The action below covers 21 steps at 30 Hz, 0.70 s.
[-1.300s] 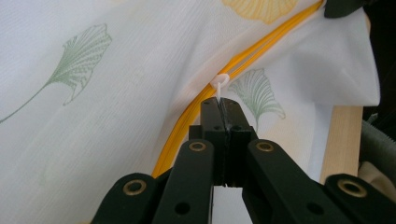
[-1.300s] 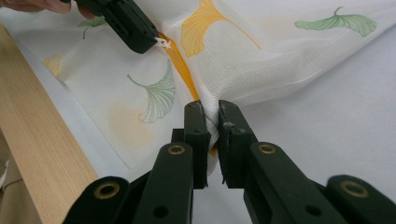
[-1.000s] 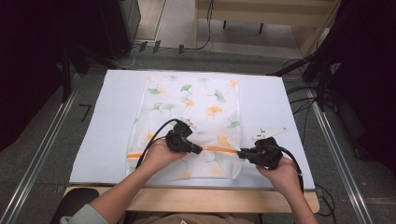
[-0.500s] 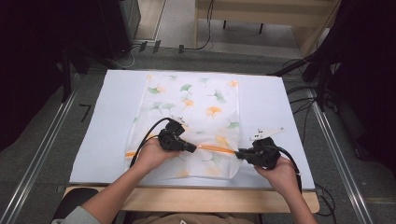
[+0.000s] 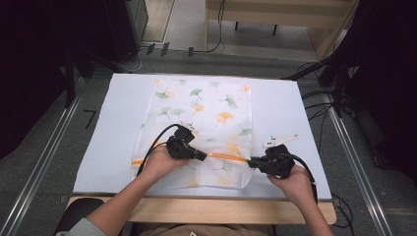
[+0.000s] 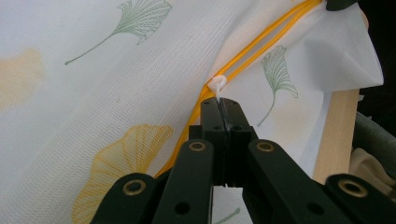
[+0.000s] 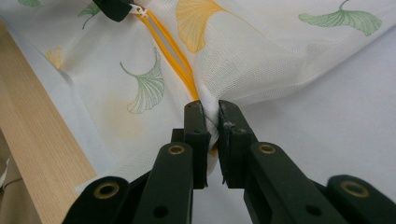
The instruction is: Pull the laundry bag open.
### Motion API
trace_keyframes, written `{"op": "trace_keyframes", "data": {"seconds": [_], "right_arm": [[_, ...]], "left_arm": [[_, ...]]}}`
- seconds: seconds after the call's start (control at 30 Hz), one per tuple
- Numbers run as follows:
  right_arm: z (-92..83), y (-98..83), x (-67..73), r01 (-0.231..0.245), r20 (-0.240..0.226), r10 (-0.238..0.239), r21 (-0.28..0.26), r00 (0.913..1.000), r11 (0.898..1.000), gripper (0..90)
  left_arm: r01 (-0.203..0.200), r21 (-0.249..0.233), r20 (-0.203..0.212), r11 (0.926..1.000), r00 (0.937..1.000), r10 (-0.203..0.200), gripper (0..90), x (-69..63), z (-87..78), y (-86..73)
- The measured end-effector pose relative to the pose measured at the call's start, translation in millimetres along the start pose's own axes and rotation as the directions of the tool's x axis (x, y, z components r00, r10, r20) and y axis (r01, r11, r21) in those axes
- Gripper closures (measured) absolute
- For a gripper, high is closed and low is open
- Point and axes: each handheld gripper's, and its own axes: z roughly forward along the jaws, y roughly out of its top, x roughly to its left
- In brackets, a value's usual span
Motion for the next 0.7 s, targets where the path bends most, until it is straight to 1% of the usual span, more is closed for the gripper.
{"op": "trace_keyframes", "data": {"seconds": [0.1,0.17,0.23,0.27,0.37,0.4,0.5,0.7], "right_arm": [[0.0,-0.4,0.1,0.007,0.003,-0.007,0.005,1.0000,1.000,84.9],[-0.1,-0.4,-0.5,0.002,0.000,-0.002,0.006,1.0000,1.000,84.9],[-0.2,-0.3,-0.7,0.005,-0.002,-0.005,0.005,1.0000,1.000,84.9],[-0.2,-0.3,-0.6,0.001,-0.001,-0.001,0.007,1.0000,1.000,84.9],[0.5,-0.2,-1.3,0.009,-0.001,-0.009,0.011,1.0000,1.000,84.9],[1.0,-0.2,-1.3,0.007,0.000,-0.007,0.015,1.0000,1.000,84.9],[2.6,-0.4,-1.7,0.010,-0.001,-0.010,0.023,0.9999,1.000,84.8],[1.5,-0.7,-2.4,0.009,0.002,-0.009,0.026,1.0000,1.000,84.8]], "left_arm": [[0.003,0.003,0.008,1.0000,1.0000,-0.003,90.0,0.1,-0.2,-0.5],[0.008,-0.002,0.008,1.0000,0.9999,-0.008,90.0,0.3,-0.4,-1.0],[0.003,0.010,0.004,0.9999,1.0000,-0.003,90.0,1.5,-1.5,-1.6],[0.002,0.011,-0.005,0.9999,1.0000,-0.002,90.0,2.4,-2.4,-2.3],[0.013,0.018,0.004,0.9998,0.9999,-0.013,90.0,6.3,-5.9,-4.8],[0.019,0.015,0.003,0.9997,0.9998,-0.019,90.0,6.5,-6.9,-5.8],[0.018,0.021,-0.002,0.9996,0.9998,-0.018,90.0,8.2,-11.5,-8.5],[0.043,0.024,-0.005,0.9988,0.9991,-0.042,90.0,14.1,-20.7,-16.9]]}}
